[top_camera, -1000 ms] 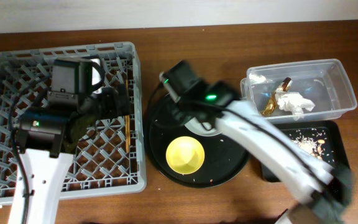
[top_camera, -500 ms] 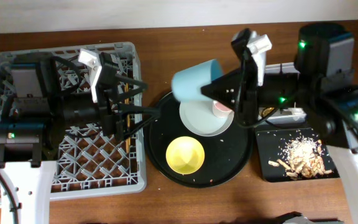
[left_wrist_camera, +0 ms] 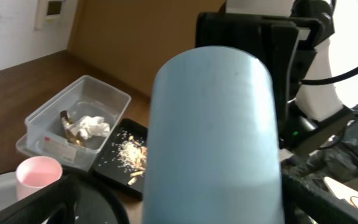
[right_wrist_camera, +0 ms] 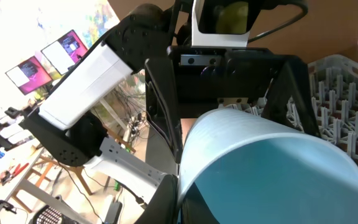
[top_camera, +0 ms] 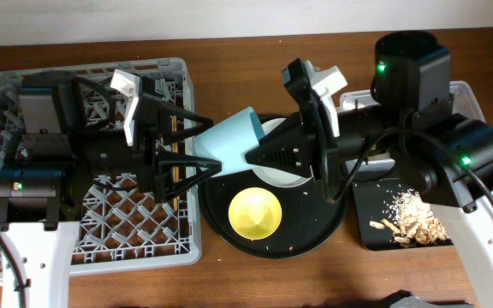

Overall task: Sort waste into correct bins and load items into the dishwasher rack
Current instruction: 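Lift the blue cup with the right gripper and hand it to the left gripper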

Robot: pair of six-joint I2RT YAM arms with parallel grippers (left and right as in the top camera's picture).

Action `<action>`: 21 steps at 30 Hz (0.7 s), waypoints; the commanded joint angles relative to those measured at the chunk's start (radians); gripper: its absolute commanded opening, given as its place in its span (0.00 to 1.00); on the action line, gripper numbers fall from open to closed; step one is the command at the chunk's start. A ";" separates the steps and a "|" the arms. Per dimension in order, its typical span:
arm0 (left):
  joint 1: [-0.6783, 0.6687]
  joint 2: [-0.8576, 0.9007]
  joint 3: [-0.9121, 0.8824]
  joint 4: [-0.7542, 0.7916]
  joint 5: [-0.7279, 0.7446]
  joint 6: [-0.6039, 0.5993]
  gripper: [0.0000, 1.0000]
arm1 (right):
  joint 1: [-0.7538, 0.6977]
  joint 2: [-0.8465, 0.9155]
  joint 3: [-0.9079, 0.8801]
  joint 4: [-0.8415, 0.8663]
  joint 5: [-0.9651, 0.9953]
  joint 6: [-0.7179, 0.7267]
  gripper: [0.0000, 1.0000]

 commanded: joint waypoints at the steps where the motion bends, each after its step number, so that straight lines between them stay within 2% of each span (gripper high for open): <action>1: -0.004 -0.010 0.000 0.003 0.097 0.017 0.99 | 0.021 0.010 -0.006 0.008 0.031 -0.006 0.04; 4: -0.004 -0.011 0.000 0.003 0.138 0.017 0.98 | 0.021 0.019 -0.006 0.027 0.031 -0.006 0.04; 8: -0.004 -0.011 0.000 0.001 0.147 0.017 0.89 | 0.021 0.027 -0.006 0.064 0.031 -0.006 0.04; 9: -0.004 -0.012 0.000 0.001 0.147 0.017 0.84 | 0.021 0.028 -0.006 0.079 0.031 -0.006 0.04; 14: -0.004 -0.017 0.000 -0.002 0.146 0.017 0.78 | 0.021 0.028 -0.006 0.103 0.031 -0.006 0.04; 21: -0.003 -0.018 0.000 -0.001 0.145 0.017 0.62 | 0.021 0.028 -0.007 0.105 0.031 -0.006 0.04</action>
